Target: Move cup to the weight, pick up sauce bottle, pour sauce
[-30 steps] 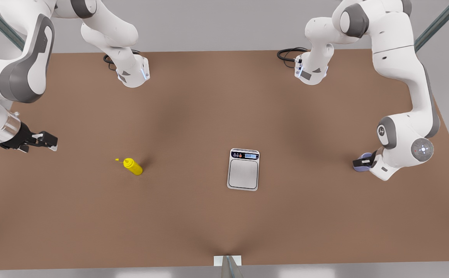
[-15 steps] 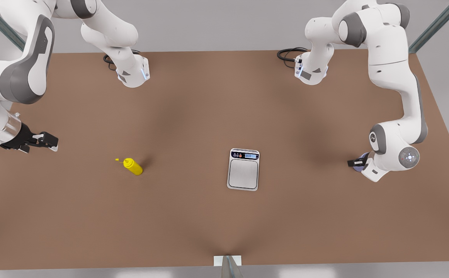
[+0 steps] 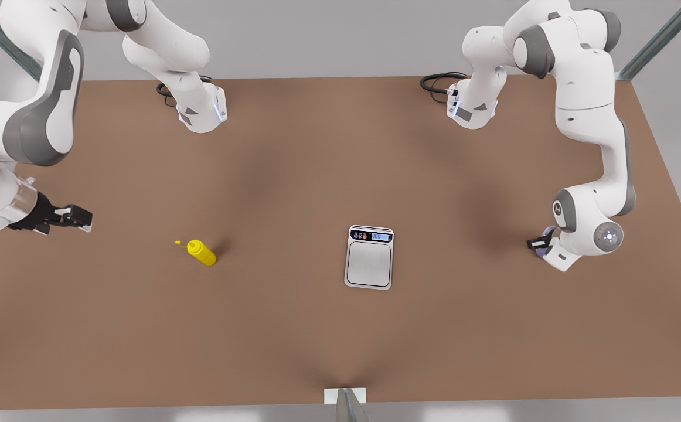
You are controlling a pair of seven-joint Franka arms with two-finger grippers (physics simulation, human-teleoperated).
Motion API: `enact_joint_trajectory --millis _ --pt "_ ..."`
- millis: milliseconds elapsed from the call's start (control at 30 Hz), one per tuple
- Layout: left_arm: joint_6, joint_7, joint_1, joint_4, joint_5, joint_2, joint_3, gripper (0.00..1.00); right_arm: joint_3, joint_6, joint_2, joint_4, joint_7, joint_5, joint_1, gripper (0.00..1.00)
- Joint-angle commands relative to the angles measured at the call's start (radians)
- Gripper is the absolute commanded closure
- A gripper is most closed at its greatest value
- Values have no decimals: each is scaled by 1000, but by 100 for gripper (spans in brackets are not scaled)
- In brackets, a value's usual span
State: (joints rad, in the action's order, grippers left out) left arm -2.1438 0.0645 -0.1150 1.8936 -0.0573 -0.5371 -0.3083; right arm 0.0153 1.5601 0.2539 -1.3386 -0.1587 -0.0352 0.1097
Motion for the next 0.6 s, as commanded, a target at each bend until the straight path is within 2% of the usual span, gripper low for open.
enact_joint_trajectory --millis 0,33,67,100,167,200,233,267,333,367,567 --pt "-1 0 0 -1 1 0 0 52 0 0 -1 -1 1 0 -1 0" --pt "-4 0 0 -1 2 -1 0 64 2 -6 1 -2 -11 4 -5 0" --pt "-10 5 0 1 4 -1 0 77 0 -45 31 4 -242 26 4 0" --pt "-11 5 0 -1 23 0 0 79 0 -40 50 3 -431 101 57 0" --pt "-13 3 0 -8 24 3 0 79 -2 44 137 -11 -1083 260 188 0" --pt "-11 2 -2 -7 24 3 0 79 0 60 154 -49 -1212 329 237 0" --pt "-11 3 -2 -7 24 3 -2 79 -2 129 179 -166 -1469 476 306 0" --pt "-13 3 -2 -7 33 3 0 79 0 133 258 -205 -1694 610 360 0" --pt "-13 2 -3 -5 39 3 0 79 0 121 381 -241 -1933 759 406 0" --pt "-13 2 -3 -5 39 5 0 79 0 127 403 -329 -2058 856 407 0" --pt "-22 0 -3 -4 39 9 0 79 8 115 464 -422 -2282 917 386 0"
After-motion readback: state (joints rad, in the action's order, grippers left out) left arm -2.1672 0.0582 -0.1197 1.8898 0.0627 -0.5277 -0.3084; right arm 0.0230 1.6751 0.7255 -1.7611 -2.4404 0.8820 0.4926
